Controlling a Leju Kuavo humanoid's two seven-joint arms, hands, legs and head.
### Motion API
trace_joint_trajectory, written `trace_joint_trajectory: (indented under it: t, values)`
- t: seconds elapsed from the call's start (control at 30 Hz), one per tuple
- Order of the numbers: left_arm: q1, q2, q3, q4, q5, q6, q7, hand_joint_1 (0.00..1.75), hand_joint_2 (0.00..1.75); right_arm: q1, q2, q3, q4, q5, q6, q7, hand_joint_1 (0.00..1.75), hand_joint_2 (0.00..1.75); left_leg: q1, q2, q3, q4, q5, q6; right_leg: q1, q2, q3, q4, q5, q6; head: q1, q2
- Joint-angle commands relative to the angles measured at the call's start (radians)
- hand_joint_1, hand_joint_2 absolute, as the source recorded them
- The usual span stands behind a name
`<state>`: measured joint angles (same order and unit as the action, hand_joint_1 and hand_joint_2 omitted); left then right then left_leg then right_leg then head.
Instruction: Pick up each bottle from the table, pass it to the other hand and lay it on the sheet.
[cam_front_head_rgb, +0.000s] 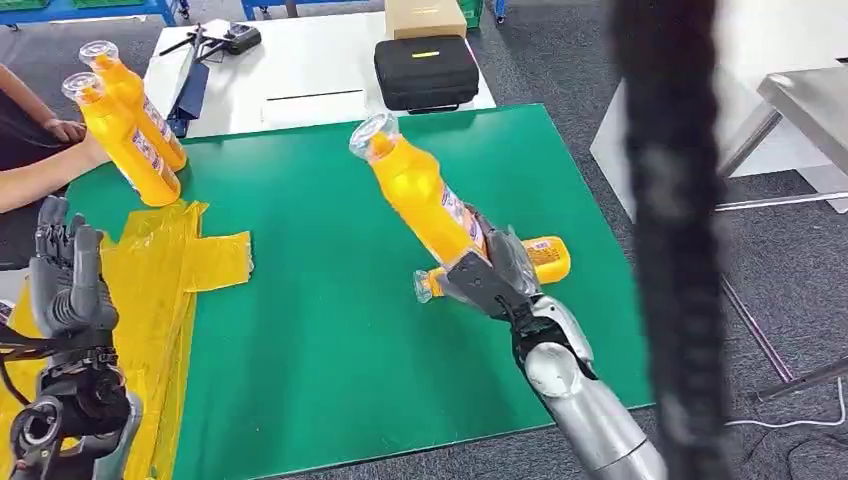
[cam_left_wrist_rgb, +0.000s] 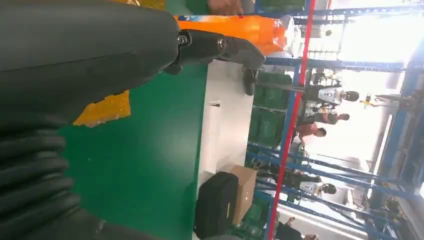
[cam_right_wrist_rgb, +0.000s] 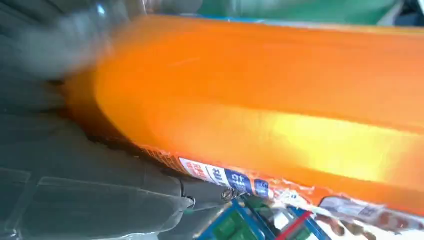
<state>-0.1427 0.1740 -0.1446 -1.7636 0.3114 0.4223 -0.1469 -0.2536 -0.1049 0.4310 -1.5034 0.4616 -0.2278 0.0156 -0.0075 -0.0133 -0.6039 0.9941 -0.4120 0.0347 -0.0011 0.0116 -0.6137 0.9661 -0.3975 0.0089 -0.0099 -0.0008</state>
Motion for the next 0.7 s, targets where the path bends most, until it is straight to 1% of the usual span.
trace_joint_trajectory:
  t: [0.03,0.13,0.2,0.27,0.33,0.4,0.43,0.53,0.57,0.7]
  values:
    - [-0.036,-0.035,-0.068,0.035,0.228,-0.091,0.069,0.0,1.75,-0.127,0.052,0.022,0.077,-0.049,0.022,-0.016,1.75,1.75,-0.001,0.001,0.001,0.0,0.0,-0.001,-0.001,0.0,0.0,0.001,0.0,0.0,0.0,0.0]
    - [-0.063,-0.056,-0.179,0.05,0.285,-0.119,0.083,0.0,1.75,-0.242,0.102,0.086,0.235,-0.047,0.04,0.004,1.75,1.75,0.0,0.005,0.002,0.001,-0.001,-0.002,0.0,0.003,0.002,0.002,0.0,0.001,0.0,0.0]
    - [-0.085,-0.068,-0.236,0.058,0.301,-0.118,0.086,0.0,1.75,-0.293,0.123,0.116,0.315,-0.041,0.038,0.012,1.75,1.75,0.0,0.005,0.003,0.001,-0.001,-0.003,0.0,0.003,0.003,0.001,0.0,0.0,0.0,0.0]
    - [-0.125,-0.093,-0.298,0.07,0.328,-0.119,0.093,0.0,1.75,-0.36,0.153,0.164,0.407,0.007,0.028,0.034,1.75,1.75,0.0,0.005,0.003,0.001,0.0,-0.003,0.0,0.002,0.003,0.001,0.0,0.0,0.0,0.0]
    - [-0.153,-0.105,-0.338,0.082,0.344,-0.107,0.109,0.0,1.75,-0.398,0.178,0.194,0.452,0.019,0.035,0.04,1.75,1.75,0.0,0.003,0.003,0.001,0.001,-0.003,0.0,0.0,0.003,0.001,0.0,0.001,0.0,0.0]
    - [-0.165,-0.12,-0.361,0.091,0.351,-0.108,0.117,0.0,1.75,-0.415,0.201,0.215,0.47,0.032,0.039,0.057,1.75,1.75,0.0,0.003,0.001,0.0,0.001,-0.002,0.0,0.001,0.001,0.001,0.001,0.001,0.0,0.0]
    - [-0.167,-0.122,-0.365,0.093,0.351,-0.107,0.117,0.0,1.75,-0.416,0.206,0.218,0.471,0.034,0.038,0.062,1.75,1.75,0.0,0.004,0.003,0.001,0.0,-0.003,0.0,0.002,0.003,0.001,0.0,0.001,0.0,0.0]
    - [-0.172,-0.124,-0.372,0.097,0.351,-0.107,0.118,0.0,1.75,-0.413,0.204,0.231,0.463,0.04,0.042,0.066,1.75,1.75,0.0,0.003,0.002,0.0,0.001,-0.002,0.0,0.001,0.002,0.0,0.001,0.001,0.0,0.0]
    - [-0.174,-0.127,-0.375,0.098,0.349,-0.105,0.118,0.0,1.75,-0.411,0.206,0.234,0.46,0.04,0.043,0.067,1.75,1.75,0.0,0.003,0.004,0.0,0.0,-0.003,0.0,0.0,0.004,0.001,-0.001,0.001,0.0,0.0]
    - [-0.191,-0.133,-0.403,0.116,0.231,-0.041,0.063,0.0,1.75,-0.391,0.209,0.271,0.418,0.068,0.052,0.109,1.75,1.75,0.0,0.002,0.004,0.001,0.0,-0.003,0.0,0.0,0.004,0.001,-0.001,0.001,0.0,0.0]
